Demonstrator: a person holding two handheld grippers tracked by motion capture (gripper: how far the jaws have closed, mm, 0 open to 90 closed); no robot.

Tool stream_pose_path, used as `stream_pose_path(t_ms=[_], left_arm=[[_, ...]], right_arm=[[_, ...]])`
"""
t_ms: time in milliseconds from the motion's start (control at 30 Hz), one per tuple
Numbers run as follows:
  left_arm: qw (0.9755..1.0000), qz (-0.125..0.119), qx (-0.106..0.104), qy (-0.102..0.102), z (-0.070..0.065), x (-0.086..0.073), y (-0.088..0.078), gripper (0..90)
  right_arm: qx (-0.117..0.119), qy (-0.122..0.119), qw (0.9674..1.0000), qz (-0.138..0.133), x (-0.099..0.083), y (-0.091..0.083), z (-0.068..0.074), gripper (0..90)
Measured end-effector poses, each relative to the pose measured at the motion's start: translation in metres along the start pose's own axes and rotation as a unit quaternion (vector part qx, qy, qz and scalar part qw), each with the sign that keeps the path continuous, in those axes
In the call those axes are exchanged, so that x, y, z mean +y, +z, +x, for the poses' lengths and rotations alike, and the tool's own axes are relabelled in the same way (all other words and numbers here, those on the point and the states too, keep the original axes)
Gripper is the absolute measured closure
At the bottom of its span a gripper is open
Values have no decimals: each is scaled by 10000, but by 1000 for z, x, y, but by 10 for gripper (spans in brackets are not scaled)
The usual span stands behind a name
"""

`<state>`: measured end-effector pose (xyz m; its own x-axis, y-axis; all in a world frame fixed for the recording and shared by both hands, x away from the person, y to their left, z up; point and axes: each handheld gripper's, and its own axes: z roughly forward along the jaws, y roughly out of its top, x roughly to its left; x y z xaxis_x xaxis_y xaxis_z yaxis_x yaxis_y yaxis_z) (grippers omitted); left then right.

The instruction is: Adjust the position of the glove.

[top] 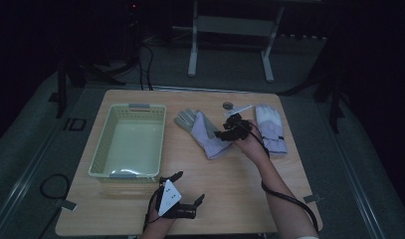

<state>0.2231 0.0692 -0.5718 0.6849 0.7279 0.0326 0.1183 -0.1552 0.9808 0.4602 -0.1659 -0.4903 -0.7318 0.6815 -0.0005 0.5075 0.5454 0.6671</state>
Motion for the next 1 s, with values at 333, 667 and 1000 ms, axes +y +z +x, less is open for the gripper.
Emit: stream_pose_path(t_ms=[333,667,1000], left_arm=[[10000,-8,-21,13,0,0,0,13],[10000,-9,-59,6,-1,0,0,13],[10000,-4,-57,-20,0,0,0,13]], right_arm=[[-116,198,9997,88,9,38,-5,494],[-56,255,9991,344,6,72,-6,564],[-259,-185,9970,703,13,76,3,671]])
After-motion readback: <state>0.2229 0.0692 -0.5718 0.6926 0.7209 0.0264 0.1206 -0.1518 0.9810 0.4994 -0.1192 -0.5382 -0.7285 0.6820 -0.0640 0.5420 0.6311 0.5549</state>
